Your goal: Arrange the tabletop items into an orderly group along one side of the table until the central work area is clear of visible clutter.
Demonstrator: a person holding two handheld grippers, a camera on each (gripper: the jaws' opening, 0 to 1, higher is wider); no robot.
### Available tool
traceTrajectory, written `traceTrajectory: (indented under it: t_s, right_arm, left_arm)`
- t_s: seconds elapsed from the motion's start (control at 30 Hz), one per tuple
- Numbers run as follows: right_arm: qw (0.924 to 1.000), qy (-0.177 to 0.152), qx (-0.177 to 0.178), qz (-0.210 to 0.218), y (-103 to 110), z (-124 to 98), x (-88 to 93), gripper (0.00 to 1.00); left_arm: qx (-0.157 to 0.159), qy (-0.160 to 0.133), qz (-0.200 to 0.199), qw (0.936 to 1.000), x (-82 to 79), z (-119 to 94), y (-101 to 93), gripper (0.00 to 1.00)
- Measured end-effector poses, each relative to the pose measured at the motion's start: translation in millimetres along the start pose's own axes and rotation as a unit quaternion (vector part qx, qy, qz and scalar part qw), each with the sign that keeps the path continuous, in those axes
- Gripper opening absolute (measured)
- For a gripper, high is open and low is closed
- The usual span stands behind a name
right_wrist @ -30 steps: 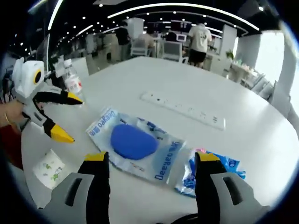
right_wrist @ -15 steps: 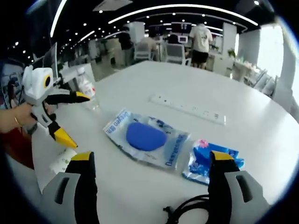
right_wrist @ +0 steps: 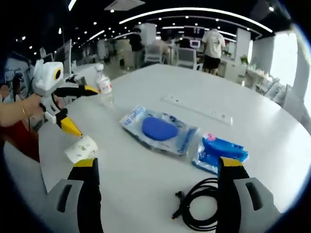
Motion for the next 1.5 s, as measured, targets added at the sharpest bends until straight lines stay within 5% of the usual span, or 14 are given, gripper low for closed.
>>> traceTrajectory:
  t_s: [0.67, 1.03, 1.23, 1.5]
  right_arm:
    - [0.9997, 0.005, -0.015, -0.019, 25.8, -47.5, 35.6, 0.99]
    - [0.9999, 0.006, -0.012, -0.01, 31.7, -66.1, 56.2, 0.99]
    - [1.0, 0.006, -0.007, 0.001, 34.6, -71.5, 66.7, 0.99]
    - [0.9997, 0.007, -0.004, 0.023, 39.3, -74.1, 80.8, 0.99]
  left_arm:
    - [0.008, -0.008, 0.047, 0.9989, 18.1, -39.0, -42.1, 0.99]
    - [0.02, 0.007, 0.046, 0.9987, 35.7, -41.7, -61.9, 0.98]
    - [0.006, 0.0, 0.066, 0.9978, 43.3, -40.1, -64.9, 0.94]
    - [-0.008, 0.002, 0.061, 0.9981, 52.9, -38.1, -67.0, 0.75]
Point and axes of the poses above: the point that each gripper's makers call its tool centre point, and the gripper's own axes: z roughly forward along the fingers, y roughly to its left, x roughly out of its underside, the point moved 8 cm from there along -z, roughly backward along the fingers, and after that the axes turned 9 degrees about z, right-handed, at the moved point
